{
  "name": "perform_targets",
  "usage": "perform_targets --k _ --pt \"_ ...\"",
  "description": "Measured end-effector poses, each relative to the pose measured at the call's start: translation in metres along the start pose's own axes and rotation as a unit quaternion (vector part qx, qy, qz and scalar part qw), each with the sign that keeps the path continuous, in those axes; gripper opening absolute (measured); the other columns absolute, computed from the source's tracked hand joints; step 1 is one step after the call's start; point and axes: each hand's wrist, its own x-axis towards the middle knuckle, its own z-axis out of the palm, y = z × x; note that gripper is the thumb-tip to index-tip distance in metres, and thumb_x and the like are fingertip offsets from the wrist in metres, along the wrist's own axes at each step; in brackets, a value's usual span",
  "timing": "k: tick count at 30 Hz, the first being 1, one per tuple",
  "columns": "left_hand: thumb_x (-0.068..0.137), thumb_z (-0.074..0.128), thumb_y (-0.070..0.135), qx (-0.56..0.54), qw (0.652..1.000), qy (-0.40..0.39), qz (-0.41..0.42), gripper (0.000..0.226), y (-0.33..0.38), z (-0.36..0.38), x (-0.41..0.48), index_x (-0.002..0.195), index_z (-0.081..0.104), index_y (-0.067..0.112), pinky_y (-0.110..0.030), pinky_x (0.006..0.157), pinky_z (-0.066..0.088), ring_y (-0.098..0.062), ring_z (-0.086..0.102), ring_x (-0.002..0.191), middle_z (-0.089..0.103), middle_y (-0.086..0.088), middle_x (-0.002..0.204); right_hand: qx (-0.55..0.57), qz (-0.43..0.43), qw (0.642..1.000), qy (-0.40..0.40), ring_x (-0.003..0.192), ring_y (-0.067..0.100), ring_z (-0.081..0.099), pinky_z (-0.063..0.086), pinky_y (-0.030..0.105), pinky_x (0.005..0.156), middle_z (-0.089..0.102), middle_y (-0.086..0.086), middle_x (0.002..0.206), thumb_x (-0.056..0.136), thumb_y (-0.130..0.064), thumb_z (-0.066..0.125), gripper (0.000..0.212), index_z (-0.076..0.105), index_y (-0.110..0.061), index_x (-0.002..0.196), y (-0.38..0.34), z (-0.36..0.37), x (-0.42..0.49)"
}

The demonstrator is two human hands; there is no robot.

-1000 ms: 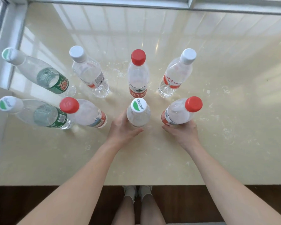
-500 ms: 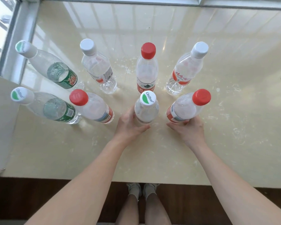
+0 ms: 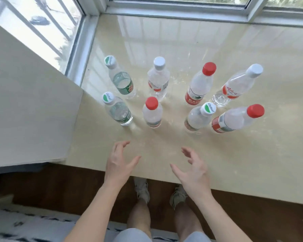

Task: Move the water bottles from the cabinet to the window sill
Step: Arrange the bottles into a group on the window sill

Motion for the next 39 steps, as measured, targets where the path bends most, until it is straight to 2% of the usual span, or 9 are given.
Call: perform_targets --k 3,7,12,17,19,24,29,33,39 --pt "0.076 0.08 0.031 0.033 0.999 0.026 0.016 0.059 -0.024 -0.041 0.023 0.126 0.052 0.018 -0.032 0.096 0.045 -0.017 0.054 0.111 0.052 0.007 0.119 0.012 -0.015 1.0 -0.014 0.12 0.006 0.052 0.047 0.034 0.103 0.057 -0.008 0.128 0.072 -0.034 0.086 0.075 0.051 -0.023 0.138 -0.033 0.035 0.028" --pt "0.068 0.086 0.034 0.023 0.999 0.026 0.033 0.081 -0.045 -0.07 0.078 0.135 0.046 0.014 -0.039 0.102 0.045 -0.017 0.051 0.116 0.051 0.003 0.126 0.017 -0.016 1.0 0.008 0.129 0.018 0.047 0.043 0.041 0.108 0.045 -0.007 0.131 0.067 -0.039 0.089 0.096 0.038 -0.023 0.146 -0.057 0.07 0.076" --pt "0.058 0.091 0.041 -0.073 0.994 -0.015 0.078 0.101 -0.041 -0.075 0.124 0.141 0.038 0.023 -0.025 0.101 0.042 -0.006 0.046 0.123 0.047 0.005 0.136 -0.008 -0.024 0.996 0.08 0.121 0.021 0.048 0.04 0.032 0.101 0.044 -0.009 0.117 0.06 -0.036 0.094 0.097 0.043 -0.016 0.14 -0.069 0.088 0.111" --pt "0.055 0.093 0.039 -0.123 0.984 -0.043 0.122 0.085 -0.026 -0.074 0.138 0.123 0.042 0.034 -0.007 0.091 0.04 0.008 0.052 0.11 0.055 0.009 0.124 0.003 -0.021 0.991 0.13 0.115 0.022 0.055 0.048 0.041 0.099 0.057 -0.003 0.118 0.058 -0.048 0.089 0.087 0.05 -0.02 0.131 -0.075 0.096 0.111" --pt "0.057 0.093 0.035 -0.123 0.983 -0.044 0.128 0.079 -0.024 -0.075 0.142 0.12 0.046 0.031 -0.002 0.086 0.04 0.007 0.055 0.105 0.059 0.009 0.118 0.008 -0.01 0.991 0.134 0.111 0.02 0.058 0.049 0.042 0.096 0.062 -0.002 0.116 0.059 -0.051 0.087 0.081 0.053 -0.021 0.126 -0.076 0.097 0.112" --pt "0.063 0.091 0.027 -0.101 0.979 -0.066 0.163 0.068 -0.031 -0.078 0.151 0.119 0.052 0.022 -0.009 0.085 0.049 -0.003 0.058 0.105 0.062 0.005 0.113 0.012 0.003 0.992 0.127 0.103 0.013 0.063 0.052 0.033 0.091 0.067 -0.006 0.111 0.066 -0.045 0.089 0.065 0.058 -0.027 0.119 -0.08 0.095 0.119" --pt "0.067 0.088 0.024 -0.094 0.974 -0.098 0.18 0.063 -0.036 -0.083 0.155 0.118 0.051 0.026 -0.019 0.093 0.051 0.0 0.056 0.11 0.06 0.007 0.116 0.012 0.006 0.994 0.105 0.096 0.004 0.06 0.041 0.003 0.079 0.066 -0.011 0.106 0.068 -0.037 0.091 0.057 0.055 -0.033 0.113 -0.078 0.091 0.117" --pt "0.062 0.091 0.029 -0.099 0.976 -0.089 0.173 0.076 -0.031 -0.077 0.152 0.126 0.05 0.024 -0.008 0.089 0.045 0.005 0.054 0.108 0.059 0.009 0.118 0.012 0.008 0.996 0.089 0.098 0.005 0.06 0.04 0.003 0.081 0.065 -0.011 0.107 0.067 -0.03 0.091 0.06 0.054 -0.034 0.113 -0.076 0.091 0.117" --pt "0.064 0.09 0.025 -0.093 0.977 -0.088 0.168 0.07 -0.031 -0.078 0.155 0.124 0.055 0.02 -0.002 0.083 0.043 0.009 0.055 0.103 0.062 0.008 0.117 0.016 0.021 0.997 0.073 0.099 0.008 0.062 0.042 0.007 0.081 0.067 -0.007 0.11 0.066 -0.029 0.092 0.06 0.055 -0.032 0.113 -0.076 0.089 0.118"
